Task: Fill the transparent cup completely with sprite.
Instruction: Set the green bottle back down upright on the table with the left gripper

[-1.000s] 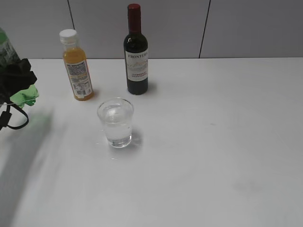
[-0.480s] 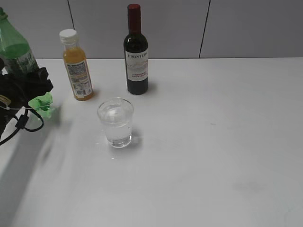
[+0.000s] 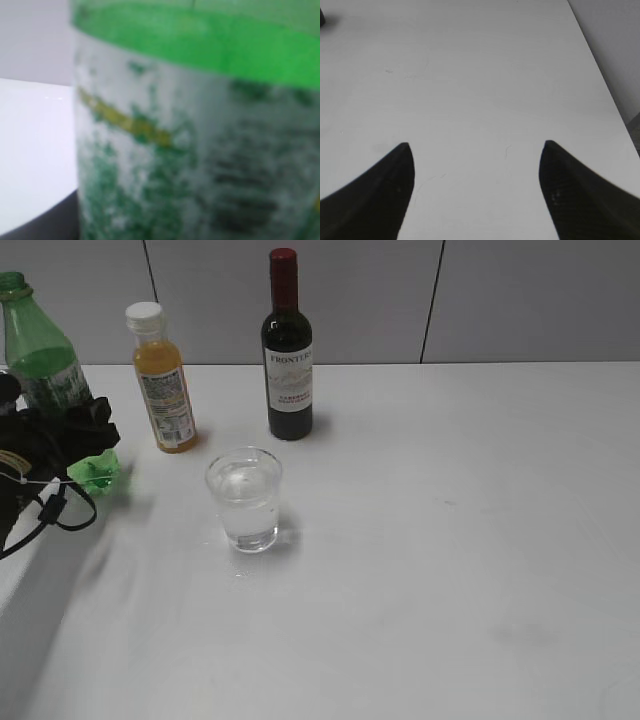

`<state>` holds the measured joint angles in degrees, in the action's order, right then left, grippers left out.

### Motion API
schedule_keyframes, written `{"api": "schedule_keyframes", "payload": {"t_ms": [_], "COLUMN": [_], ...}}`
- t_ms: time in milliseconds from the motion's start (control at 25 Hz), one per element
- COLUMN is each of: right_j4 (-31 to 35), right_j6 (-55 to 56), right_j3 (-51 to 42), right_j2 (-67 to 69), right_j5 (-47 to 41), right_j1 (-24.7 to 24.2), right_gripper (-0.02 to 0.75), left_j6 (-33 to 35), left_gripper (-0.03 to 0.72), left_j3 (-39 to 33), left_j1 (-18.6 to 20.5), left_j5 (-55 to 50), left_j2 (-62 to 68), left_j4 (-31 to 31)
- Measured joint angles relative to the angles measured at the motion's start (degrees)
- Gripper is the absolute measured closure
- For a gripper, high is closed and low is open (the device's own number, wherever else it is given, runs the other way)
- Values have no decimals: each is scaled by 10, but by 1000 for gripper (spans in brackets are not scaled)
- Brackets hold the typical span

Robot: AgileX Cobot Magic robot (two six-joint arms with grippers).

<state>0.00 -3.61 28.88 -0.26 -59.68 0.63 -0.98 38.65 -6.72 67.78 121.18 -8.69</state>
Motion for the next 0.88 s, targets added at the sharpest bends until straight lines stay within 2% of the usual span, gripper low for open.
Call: {"api": "schedule_keyframes", "payload": {"t_ms": [280, 320, 440, 480, 880], "right_j4": [0, 0, 0, 0, 0], "right_j6": [0, 0, 0, 0, 0], "right_j3": [0, 0, 0, 0, 0], "right_j2": [0, 0, 0, 0, 0], "right_j5": [0, 0, 0, 0, 0], "right_j1": [0, 0, 0, 0, 0], "right_gripper": [147, 147, 147, 147, 146], "left_j6": [1, 1, 1, 1, 25], "left_gripper": [247, 221, 76, 52, 35], "left_j3": [3, 3, 2, -1, -58], "left_j1": [0, 0, 1, 1, 1], "left_j5": [31, 32, 29, 24, 17], "left_j2": [23, 24, 26, 27, -13], "left_j4": [6, 7, 14, 15, 17]}}
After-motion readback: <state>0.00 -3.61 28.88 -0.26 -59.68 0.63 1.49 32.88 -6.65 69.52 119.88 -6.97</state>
